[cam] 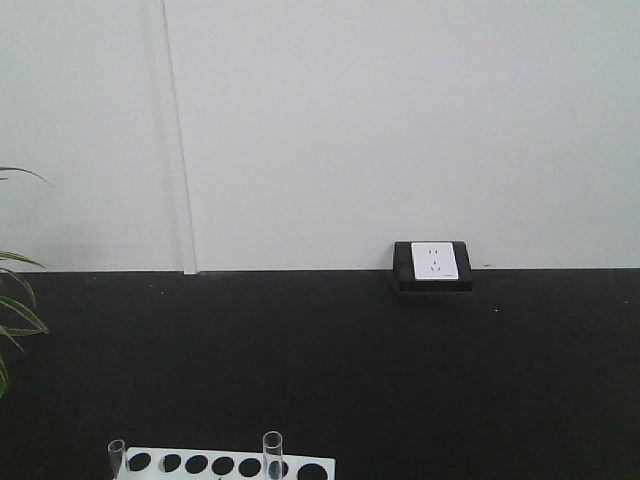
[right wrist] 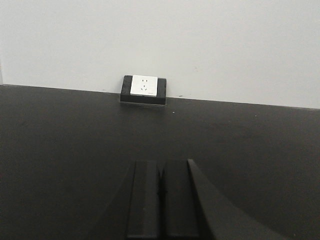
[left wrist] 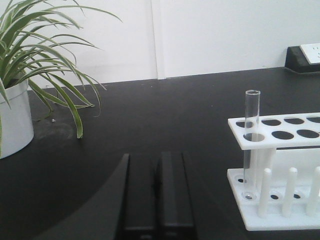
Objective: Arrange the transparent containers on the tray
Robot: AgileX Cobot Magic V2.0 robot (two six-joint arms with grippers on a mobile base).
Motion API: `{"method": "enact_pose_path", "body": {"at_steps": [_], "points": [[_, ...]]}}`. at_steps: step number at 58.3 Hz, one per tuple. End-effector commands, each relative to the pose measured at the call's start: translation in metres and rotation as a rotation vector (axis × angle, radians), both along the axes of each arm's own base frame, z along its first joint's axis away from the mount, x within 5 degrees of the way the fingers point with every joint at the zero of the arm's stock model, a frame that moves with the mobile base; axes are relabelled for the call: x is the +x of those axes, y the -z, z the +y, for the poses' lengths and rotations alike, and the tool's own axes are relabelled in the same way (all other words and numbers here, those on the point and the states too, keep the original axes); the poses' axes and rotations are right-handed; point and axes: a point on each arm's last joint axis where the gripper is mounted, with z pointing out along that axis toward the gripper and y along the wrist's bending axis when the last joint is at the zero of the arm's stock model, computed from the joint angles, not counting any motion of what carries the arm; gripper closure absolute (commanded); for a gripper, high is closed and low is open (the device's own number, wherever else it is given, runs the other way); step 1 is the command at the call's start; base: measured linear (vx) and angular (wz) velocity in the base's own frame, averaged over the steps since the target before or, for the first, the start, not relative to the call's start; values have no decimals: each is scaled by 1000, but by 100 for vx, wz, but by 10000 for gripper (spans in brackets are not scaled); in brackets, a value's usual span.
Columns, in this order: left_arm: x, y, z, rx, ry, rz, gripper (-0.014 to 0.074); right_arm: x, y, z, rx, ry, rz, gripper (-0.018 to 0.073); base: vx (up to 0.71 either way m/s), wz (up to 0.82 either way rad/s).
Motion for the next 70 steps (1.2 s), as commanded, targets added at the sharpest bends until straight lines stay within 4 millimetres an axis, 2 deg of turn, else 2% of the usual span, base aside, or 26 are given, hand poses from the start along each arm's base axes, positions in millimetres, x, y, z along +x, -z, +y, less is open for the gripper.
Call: {"method": "enact_pose_path", "body": {"at_steps": [1, 43, 59, 70], "points": [[0, 3, 0, -10, 4, -72, 603, 0, -5, 1, -1, -5, -80, 571, 0, 0], [0, 3, 0, -10, 4, -73, 605, 0, -5, 1, -1, -5, -80, 571, 0, 0], [0, -3, 0, -11, 4, -134, 603, 0, -6, 1, -2, -7, -93, 571, 0, 0], [-1, -13, 0, -20, 4, -244, 603, -1, -9, 1, -1, -10, -125, 571, 0, 0]]}}
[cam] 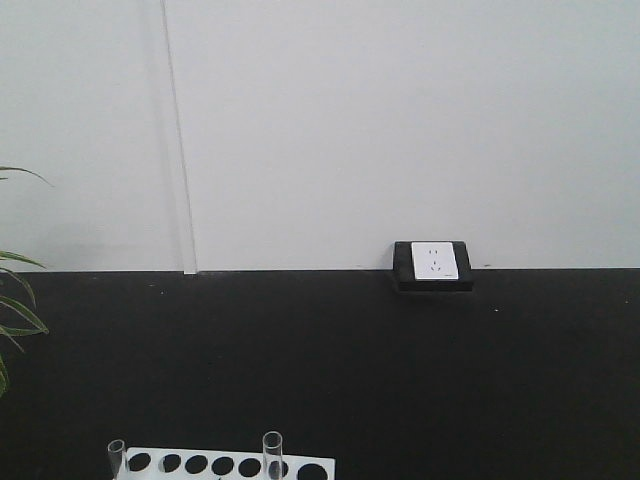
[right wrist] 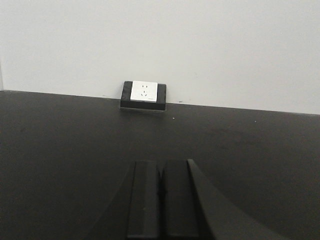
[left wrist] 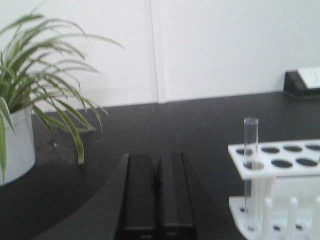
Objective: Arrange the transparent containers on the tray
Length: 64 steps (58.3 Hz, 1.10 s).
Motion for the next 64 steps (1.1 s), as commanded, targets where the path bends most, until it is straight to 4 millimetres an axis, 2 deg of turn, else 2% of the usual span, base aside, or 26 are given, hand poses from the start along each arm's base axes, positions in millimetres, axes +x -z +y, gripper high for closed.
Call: {"method": "enact_pose_path", "body": {"at_steps": [1, 10, 16, 21, 25, 32, 37, 42, 49, 64], "points": [[-2, -4, 0, -20, 6, -146, 603, -1, -7, 1, -1, -8, -108, 571, 0, 0], [-4, -17, 0, -19, 6, -249, 603, -2, -18, 2, 15, -21, -214, 571, 0, 0], [-9, -37, 0, -17, 6, -328, 603, -7, -40, 2, 33, -26, -304, 571, 0, 0], [-17, -63, 0, -16, 6, -407, 603, -9, -60, 1, 31, -20, -304, 571, 0, 0], [-25, -94, 0, -16, 7, -460, 603, -10, -86, 1, 30, -12, -278, 571, 0, 0], [-31, -140, 0, 0, 5, -437, 603, -5, -124, 0, 30, -5, -254, 571, 0, 0], [-26, -170, 0, 40, -4, -365, 603, 4, -155, 1, 30, -7, -276, 571, 0, 0], [-13, -189, 0, 59, -6, -313, 603, 17, -170, 1, 30, -8, -266, 571, 0, 0], [9, -195, 0, 58, -4, -260, 603, 38, -175, 1, 29, -7, -207, 570, 0, 0], [55, -180, 0, 58, 0, -92, 593, 74, -157, 2, 27, -6, -54, 562, 0, 0]]}}
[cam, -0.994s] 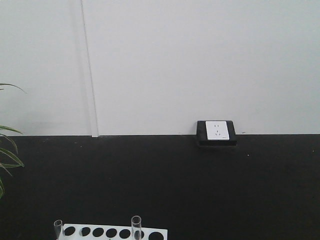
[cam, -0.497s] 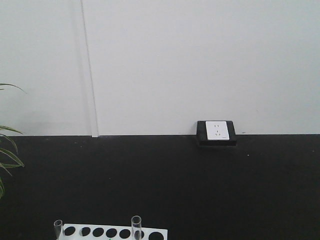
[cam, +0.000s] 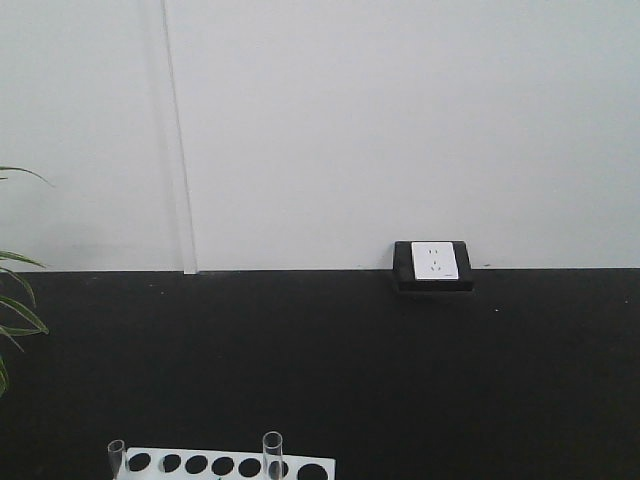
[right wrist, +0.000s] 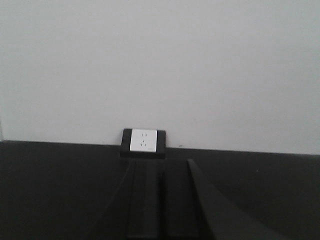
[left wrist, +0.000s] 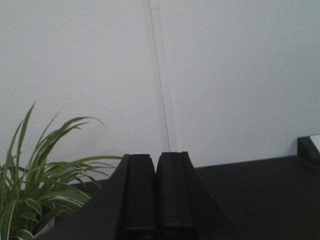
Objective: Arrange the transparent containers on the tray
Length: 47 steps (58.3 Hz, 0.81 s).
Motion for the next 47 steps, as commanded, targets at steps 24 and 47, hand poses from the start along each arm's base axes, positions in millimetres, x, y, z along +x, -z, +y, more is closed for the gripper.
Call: {"method": "enact_pose_path", "body": {"at_steps": [24, 47], "points": [[65, 19, 0, -30, 5, 175, 309, 39, 7, 1, 18, -3, 70, 391, 0, 0], [110, 57, -4, -85, 14, 370, 164, 46, 11, 1, 35, -2, 94, 172, 0, 0]]}}
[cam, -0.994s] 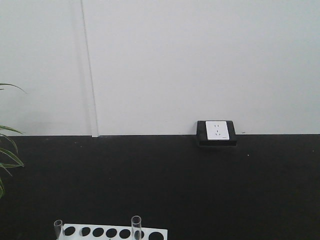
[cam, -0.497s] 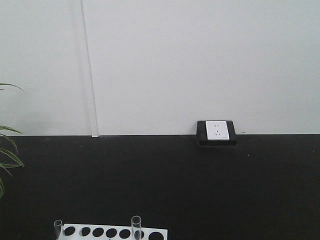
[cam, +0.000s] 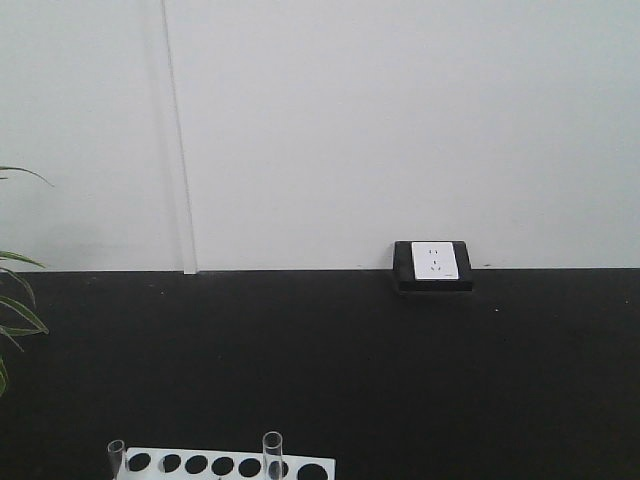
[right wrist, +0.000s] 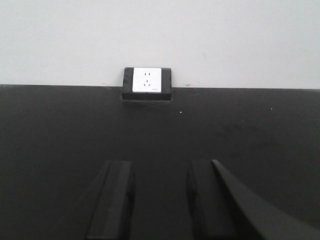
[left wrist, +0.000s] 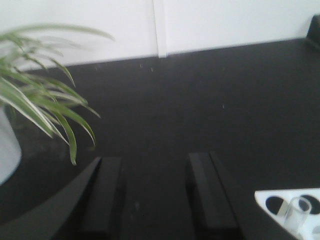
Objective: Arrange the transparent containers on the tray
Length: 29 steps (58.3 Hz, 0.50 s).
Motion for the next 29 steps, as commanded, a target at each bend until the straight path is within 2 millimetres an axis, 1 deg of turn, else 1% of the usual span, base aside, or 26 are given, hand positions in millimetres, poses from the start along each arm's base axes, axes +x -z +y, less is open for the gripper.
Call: {"method": "enact_pose_path", "body": {"at_steps": [1, 9, 19, 22, 29], "points": [[12, -10, -5, -45, 7, -66, 164, 3, -19, 0, 0, -4, -117, 171, 0, 0], [24, 7, -20, -66, 62, 25, 164, 3, -19, 0, 0, -4, -117, 170, 0, 0], [30, 21, -39, -60, 142, 89, 164, 3, -19, 0, 0, -4, -117, 170, 0, 0], [30, 26, -44, -57, 163, 111, 164, 3, -19, 0, 0, -4, -117, 170, 0, 0], [23, 39, -51, -75, 186, 153, 164, 3, -19, 0, 0, -4, -117, 170, 0, 0]]}}
